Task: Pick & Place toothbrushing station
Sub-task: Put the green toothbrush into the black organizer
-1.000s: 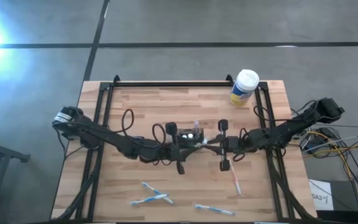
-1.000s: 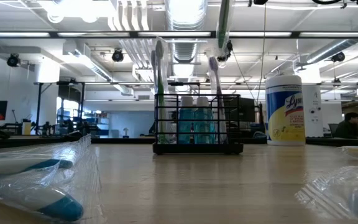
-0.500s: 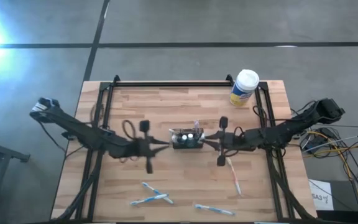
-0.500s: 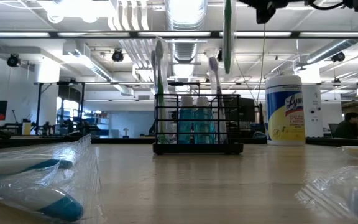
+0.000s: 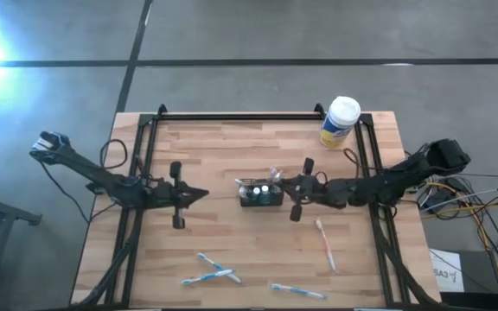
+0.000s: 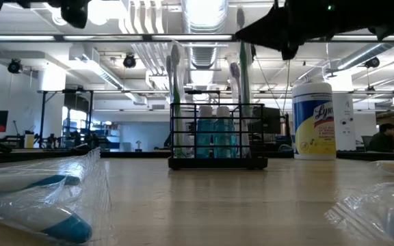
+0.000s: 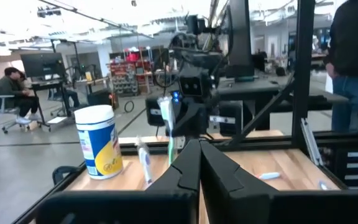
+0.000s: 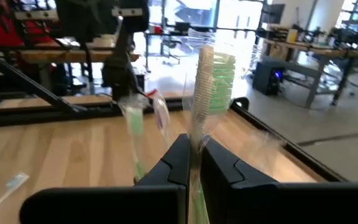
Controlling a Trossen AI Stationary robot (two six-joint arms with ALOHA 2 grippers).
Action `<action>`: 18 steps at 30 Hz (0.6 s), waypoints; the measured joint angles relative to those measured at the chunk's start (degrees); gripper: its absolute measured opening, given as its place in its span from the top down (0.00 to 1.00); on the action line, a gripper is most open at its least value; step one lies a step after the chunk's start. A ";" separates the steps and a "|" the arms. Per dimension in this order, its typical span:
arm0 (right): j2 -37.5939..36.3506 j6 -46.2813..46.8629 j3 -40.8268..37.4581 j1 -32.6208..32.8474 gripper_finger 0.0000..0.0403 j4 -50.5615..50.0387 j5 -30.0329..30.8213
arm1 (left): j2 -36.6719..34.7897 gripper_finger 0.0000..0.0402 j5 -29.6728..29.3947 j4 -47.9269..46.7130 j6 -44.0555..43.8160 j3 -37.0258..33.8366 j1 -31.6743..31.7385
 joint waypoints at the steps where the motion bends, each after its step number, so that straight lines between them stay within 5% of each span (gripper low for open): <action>1: 1.08 0.72 0.05 0.04 0.97 0.46 0.66 | -0.88 0.98 -0.01 0.55 0.02 -1.09 0.00; 18: 19.15 5.96 -0.69 0.20 0.97 14.17 6.65 | -6.23 0.98 0.07 0.32 -0.42 -6.39 -0.02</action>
